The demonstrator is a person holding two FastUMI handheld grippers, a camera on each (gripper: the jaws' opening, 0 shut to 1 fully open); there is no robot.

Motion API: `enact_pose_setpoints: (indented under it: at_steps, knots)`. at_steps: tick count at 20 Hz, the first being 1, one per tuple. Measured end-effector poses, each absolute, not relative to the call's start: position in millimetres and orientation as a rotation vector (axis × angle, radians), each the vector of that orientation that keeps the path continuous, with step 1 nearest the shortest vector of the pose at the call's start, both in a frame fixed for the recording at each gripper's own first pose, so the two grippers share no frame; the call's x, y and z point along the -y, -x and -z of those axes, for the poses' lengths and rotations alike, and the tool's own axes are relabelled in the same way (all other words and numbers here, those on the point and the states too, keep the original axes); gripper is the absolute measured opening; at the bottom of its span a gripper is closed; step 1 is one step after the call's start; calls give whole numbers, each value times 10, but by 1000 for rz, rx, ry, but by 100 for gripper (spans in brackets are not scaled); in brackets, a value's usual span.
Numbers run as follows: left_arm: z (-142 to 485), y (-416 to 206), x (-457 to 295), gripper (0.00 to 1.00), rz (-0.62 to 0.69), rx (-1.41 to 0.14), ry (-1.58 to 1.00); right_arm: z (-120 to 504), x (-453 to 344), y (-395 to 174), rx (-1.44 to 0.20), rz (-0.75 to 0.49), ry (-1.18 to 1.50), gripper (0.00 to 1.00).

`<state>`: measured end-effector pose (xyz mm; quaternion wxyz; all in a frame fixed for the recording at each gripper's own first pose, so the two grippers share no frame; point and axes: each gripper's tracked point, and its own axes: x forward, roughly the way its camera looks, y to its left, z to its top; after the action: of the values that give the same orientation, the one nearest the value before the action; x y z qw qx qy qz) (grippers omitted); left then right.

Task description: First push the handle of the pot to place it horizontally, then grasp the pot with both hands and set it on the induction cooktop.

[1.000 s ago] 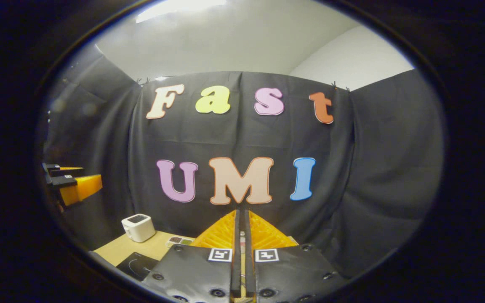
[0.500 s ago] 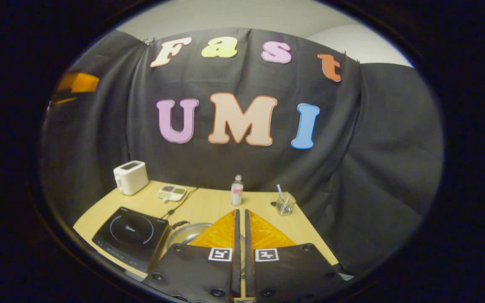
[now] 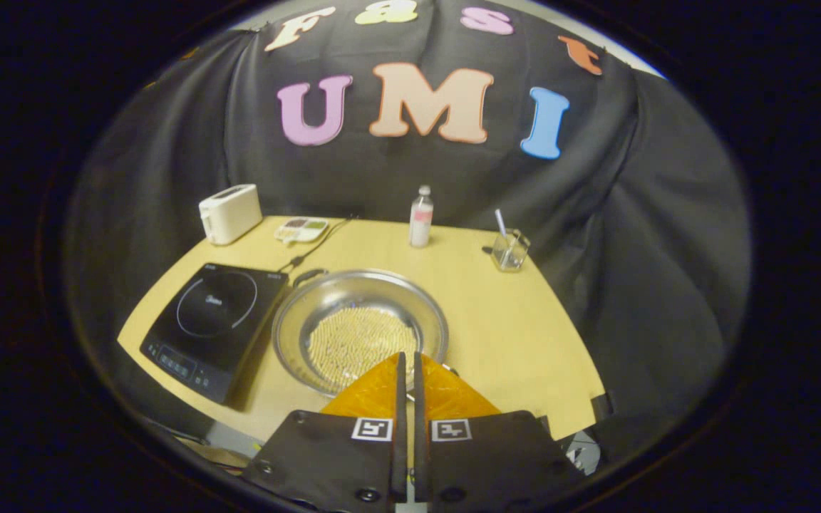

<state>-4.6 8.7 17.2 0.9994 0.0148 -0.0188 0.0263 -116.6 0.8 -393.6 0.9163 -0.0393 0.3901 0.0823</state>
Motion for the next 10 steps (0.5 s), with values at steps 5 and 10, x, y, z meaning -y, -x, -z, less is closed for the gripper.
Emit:
enact_pose_setpoints:
  at_steps: [5, 10]
  knots:
    - [-144, 80, -132, 98, -71, 32, -33, 4454, -62, 1431, -944, -225, 83, 6]
    - [-152, 114, -261, 98, -109, 30, -49, 4782, -51, 1472, -1019, -247, 116, 6]
